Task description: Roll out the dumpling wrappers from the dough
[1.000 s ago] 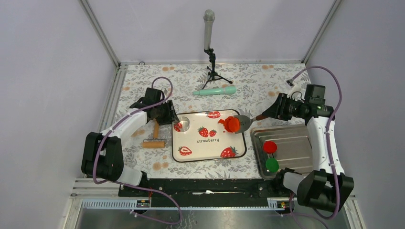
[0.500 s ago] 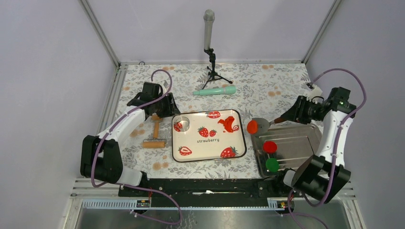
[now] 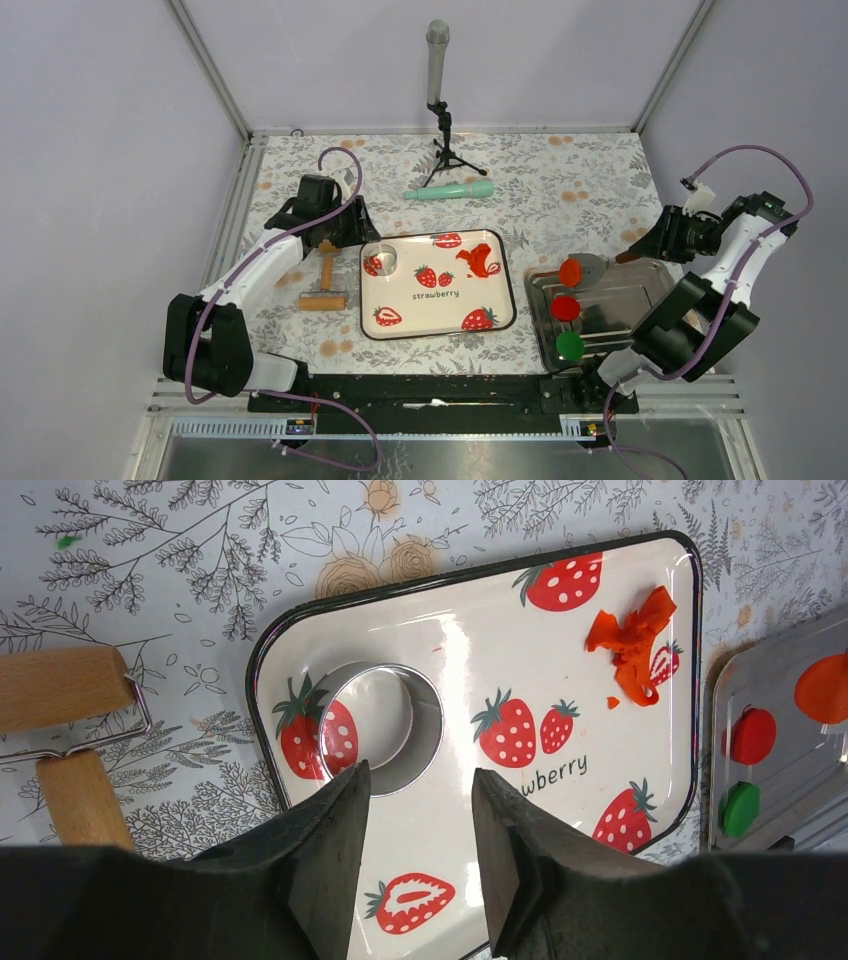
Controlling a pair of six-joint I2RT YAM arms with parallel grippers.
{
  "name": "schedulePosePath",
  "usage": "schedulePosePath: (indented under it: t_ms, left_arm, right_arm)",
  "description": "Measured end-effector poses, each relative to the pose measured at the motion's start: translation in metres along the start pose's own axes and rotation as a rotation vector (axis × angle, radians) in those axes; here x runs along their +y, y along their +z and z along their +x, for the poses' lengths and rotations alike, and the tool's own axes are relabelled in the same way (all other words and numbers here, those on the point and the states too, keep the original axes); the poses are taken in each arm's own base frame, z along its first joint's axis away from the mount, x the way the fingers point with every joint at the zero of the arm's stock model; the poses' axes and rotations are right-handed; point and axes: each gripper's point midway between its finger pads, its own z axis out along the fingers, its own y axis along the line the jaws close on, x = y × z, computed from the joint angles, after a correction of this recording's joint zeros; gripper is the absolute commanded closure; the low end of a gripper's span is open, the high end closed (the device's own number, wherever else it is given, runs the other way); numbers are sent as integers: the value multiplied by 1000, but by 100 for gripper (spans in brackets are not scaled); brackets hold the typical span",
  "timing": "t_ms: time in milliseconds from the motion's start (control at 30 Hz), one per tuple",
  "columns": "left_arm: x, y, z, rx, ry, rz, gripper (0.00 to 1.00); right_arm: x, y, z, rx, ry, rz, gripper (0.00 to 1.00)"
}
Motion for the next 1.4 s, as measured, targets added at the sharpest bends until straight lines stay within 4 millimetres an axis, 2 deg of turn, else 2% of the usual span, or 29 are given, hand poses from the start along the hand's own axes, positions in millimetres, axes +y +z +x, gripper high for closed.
schedulePosePath:
  t_ms: [233,367,867,1400]
  left_arm:
    - [-1,0,-1,-5,3,2,53]
    - [0,0,-1,-5,6,2,53]
    - [0,0,-1,-5,9,1,53]
    - [0,0,-1,-4,9,0,52]
  right_arm:
    - [-31,-13,-7,6,-47,45,100]
    - [-40,-14,0,30,-47,53,100]
    - [-56,-11,16,102,-80,92,100]
    - [-76,-12,11,102,-125,171,100]
